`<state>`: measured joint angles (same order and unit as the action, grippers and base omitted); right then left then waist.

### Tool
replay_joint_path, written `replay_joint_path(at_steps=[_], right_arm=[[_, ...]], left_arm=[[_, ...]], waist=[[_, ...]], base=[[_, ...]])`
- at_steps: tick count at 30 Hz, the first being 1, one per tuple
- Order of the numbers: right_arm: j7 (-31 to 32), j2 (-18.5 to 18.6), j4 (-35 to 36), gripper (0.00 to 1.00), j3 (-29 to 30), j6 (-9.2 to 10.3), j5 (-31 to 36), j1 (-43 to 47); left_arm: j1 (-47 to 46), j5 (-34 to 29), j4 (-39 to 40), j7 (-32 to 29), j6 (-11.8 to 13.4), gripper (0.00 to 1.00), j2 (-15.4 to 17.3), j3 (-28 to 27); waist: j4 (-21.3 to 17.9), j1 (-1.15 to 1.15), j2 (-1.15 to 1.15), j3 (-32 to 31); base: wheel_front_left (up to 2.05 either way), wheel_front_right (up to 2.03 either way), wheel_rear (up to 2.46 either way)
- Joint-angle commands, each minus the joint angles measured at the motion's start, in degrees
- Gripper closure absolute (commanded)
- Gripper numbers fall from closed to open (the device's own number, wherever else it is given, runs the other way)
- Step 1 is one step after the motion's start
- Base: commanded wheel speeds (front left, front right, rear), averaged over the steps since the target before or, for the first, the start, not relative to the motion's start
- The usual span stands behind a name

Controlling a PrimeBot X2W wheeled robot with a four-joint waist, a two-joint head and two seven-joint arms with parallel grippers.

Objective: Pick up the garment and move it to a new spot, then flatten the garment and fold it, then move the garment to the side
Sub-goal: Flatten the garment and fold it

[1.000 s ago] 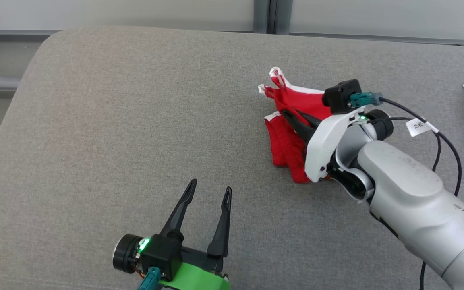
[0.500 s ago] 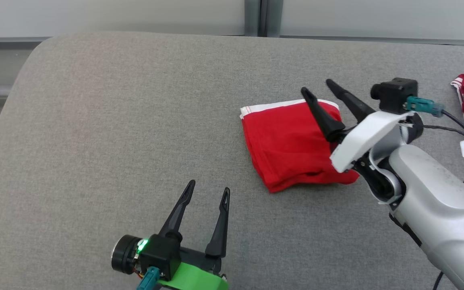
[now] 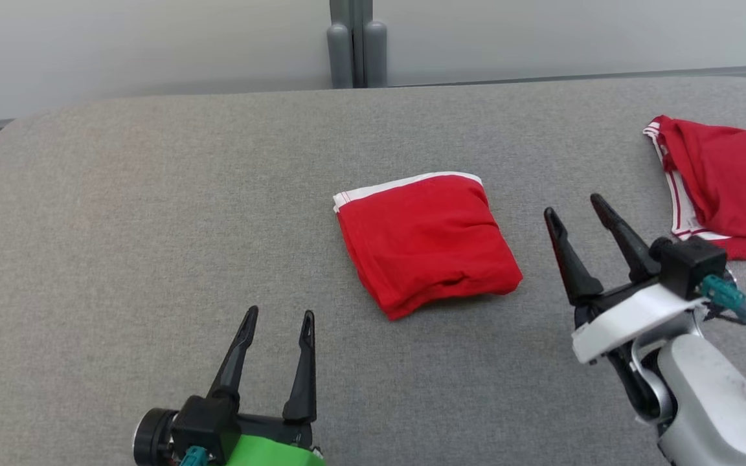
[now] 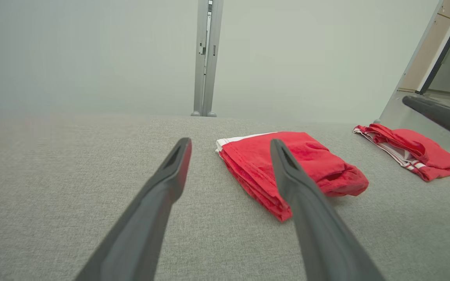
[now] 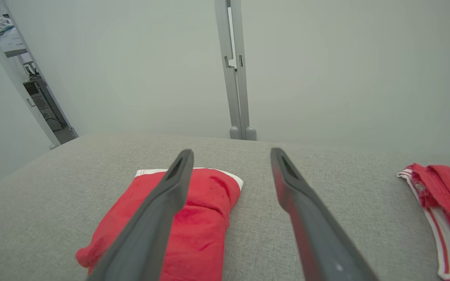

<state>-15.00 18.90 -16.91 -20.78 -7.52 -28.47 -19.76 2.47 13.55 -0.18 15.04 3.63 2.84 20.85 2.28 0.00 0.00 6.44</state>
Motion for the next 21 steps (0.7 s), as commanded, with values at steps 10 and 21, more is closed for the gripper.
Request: replay_joint_path(at_steps=[10,21], right_arm=[[-0.17,-7.92,10.32,0.00,8.48,0.09,10.30,17.29],[-0.18,-9.75,14.48,0.00,10.25,0.09,15.67,27.28]], left_arm=[[6.17,-1.65,3.56,0.15,1.09,0.00,0.12,-4.41],[12.80,-2.29,5.81,0.16,1.94,0.00,0.11,-8.58]], waist=[[-3.23,0.00,0.00,-6.27],[-2.68,0.00,0.00,-10.84]], base=[[0.00,0.00,0.00],[0.00,0.00,0.00]])
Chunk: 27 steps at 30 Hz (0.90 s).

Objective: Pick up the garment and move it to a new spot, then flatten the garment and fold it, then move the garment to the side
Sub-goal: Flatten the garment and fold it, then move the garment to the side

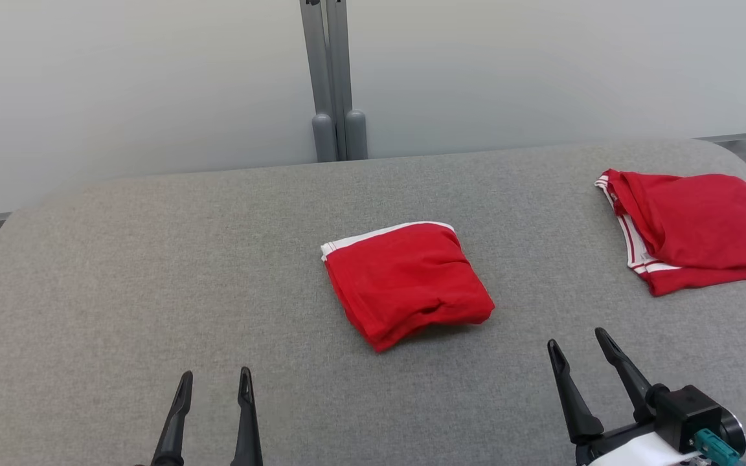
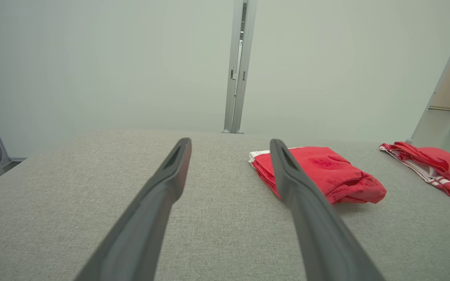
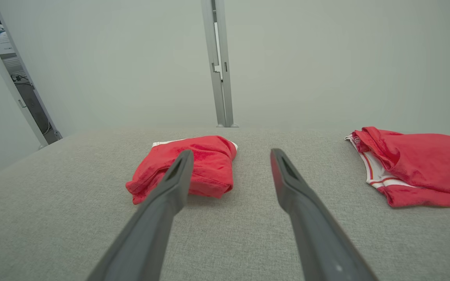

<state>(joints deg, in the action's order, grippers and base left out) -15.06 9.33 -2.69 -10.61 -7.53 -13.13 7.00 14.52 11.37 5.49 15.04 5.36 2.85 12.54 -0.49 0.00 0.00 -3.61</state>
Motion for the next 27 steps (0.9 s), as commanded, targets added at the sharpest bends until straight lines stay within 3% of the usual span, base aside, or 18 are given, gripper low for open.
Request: replay_joint_path(at_steps=[1,27], right_arm=[[-0.13,-0.44,0.37,0.00,0.20,0.10,0.72,1.09],[-0.13,-1.58,-0.92,0.00,-0.50,0.10,1.53,2.65]], left_arm=[[1.16,0.10,0.19,0.16,0.27,0.00,0.10,-0.56],[2.02,0.71,-0.67,0.16,0.30,0.00,0.10,-0.44]], waist=[[0.05,0.00,0.00,-1.05],[0.09,0.00,0.00,-2.50]], base=[[0.00,0.00,0.00],[0.00,0.00,0.00]])
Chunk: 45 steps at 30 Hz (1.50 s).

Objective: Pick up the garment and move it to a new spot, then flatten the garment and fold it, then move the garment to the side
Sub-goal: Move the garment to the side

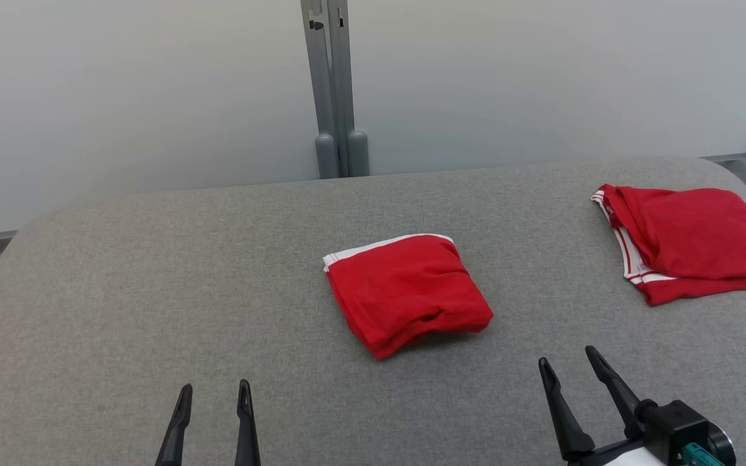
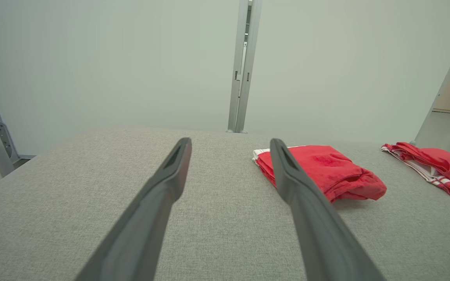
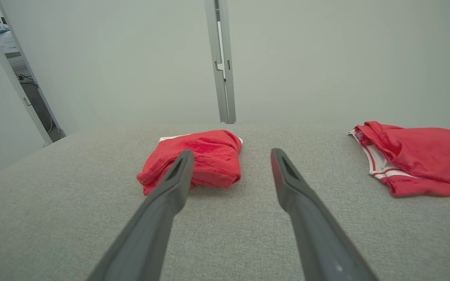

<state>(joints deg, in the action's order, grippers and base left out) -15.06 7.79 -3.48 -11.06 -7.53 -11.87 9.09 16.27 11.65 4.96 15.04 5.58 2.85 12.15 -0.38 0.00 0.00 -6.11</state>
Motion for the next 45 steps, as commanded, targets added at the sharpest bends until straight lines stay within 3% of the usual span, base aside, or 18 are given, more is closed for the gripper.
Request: replay_joint_path(at_steps=[1,27,30,34,45], right_arm=[[-0.13,-0.06,-0.19,0.00,-0.07,0.10,0.22,0.53],[-0.14,-0.52,-1.07,0.00,-0.45,0.10,-0.12,0.28],[-0.14,-0.54,-1.19,0.00,-1.37,0.10,-1.04,-2.15],[-0.14,-0.76,-3.75,0.00,-2.39,0.10,-7.42,-6.19],[-0.14,7.19,-15.13,0.00,-8.72,0.09,-17.35,-27.39]], left_arm=[[0.19,0.37,-0.19,0.16,0.02,0.00,0.10,-0.02],[-0.26,-0.42,-0.67,0.16,-0.51,0.00,0.10,0.51],[-0.93,-0.73,-1.00,0.16,-0.87,0.00,0.10,1.05],[-2.01,-1.26,-1.47,0.16,-1.60,0.00,0.10,2.17],[-7.77,-1.28,-2.27,0.16,-2.54,0.00,0.10,5.94]], waist=[[-0.02,0.00,0.00,0.01],[0.61,0.00,0.00,0.97],[0.86,0.00,0.00,2.12],[1.38,0.00,0.00,4.22],[5.24,0.00,0.00,12.83]], base=[[0.00,0.00,0.00],[0.00,0.00,0.00],[0.00,0.00,0.00],[0.00,0.00,0.00],[0.00,0.00,0.00]])
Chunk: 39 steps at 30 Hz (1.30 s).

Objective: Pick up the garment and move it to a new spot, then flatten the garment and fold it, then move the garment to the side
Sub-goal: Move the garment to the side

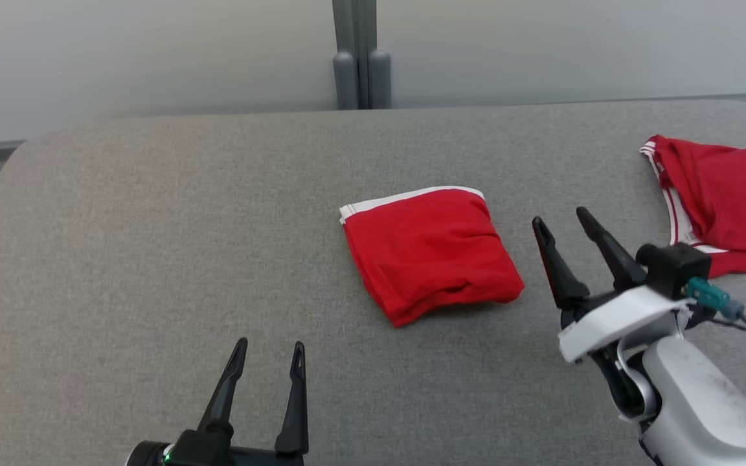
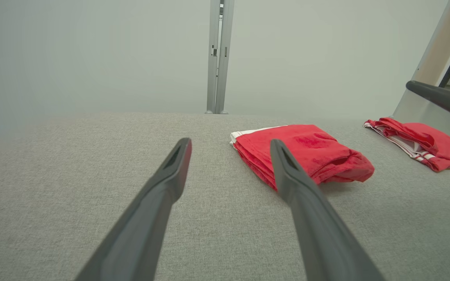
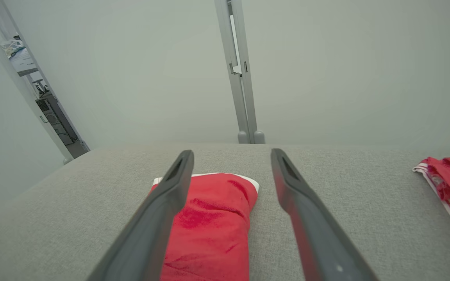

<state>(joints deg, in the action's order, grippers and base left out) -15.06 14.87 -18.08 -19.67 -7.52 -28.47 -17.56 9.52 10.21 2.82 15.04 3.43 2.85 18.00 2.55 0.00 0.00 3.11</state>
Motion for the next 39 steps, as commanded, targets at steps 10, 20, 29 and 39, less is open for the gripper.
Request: replay_joint_path(at_steps=[10,20,29,39], right_arm=[[8.53,7.94,-8.13,0.00,-10.90,0.05,-28.10,-12.73],[23.97,16.44,-5.01,0.00,-14.34,0.04,-50.68,-16.03],[24.45,17.12,-2.60,1.00,-18.23,0.04,-52.24,-17.70],[12.44,28.01,-1.59,1.00,-23.29,0.05,-41.73,-21.93]], left_arm=[[-6.30,1.19,-0.62,0.16,0.23,0.00,0.10,2.74],[-8.69,1.39,-0.81,0.16,0.82,0.00,0.10,4.11],[-10.11,1.74,-0.55,0.16,1.16,0.00,0.10,4.45],[-11.42,0.00,0.20,0.16,-0.01,0.00,0.10,3.42]], waist=[[6.02,0.00,0.00,10.32],[7.33,0.00,0.00,13.54],[7.26,0.00,0.00,15.19],[1.35,0.00,0.00,18.84]], base=[[0.00,0.00,0.00],[0.00,0.00,0.00],[0.00,0.00,0.00],[0.00,0.00,0.00]])
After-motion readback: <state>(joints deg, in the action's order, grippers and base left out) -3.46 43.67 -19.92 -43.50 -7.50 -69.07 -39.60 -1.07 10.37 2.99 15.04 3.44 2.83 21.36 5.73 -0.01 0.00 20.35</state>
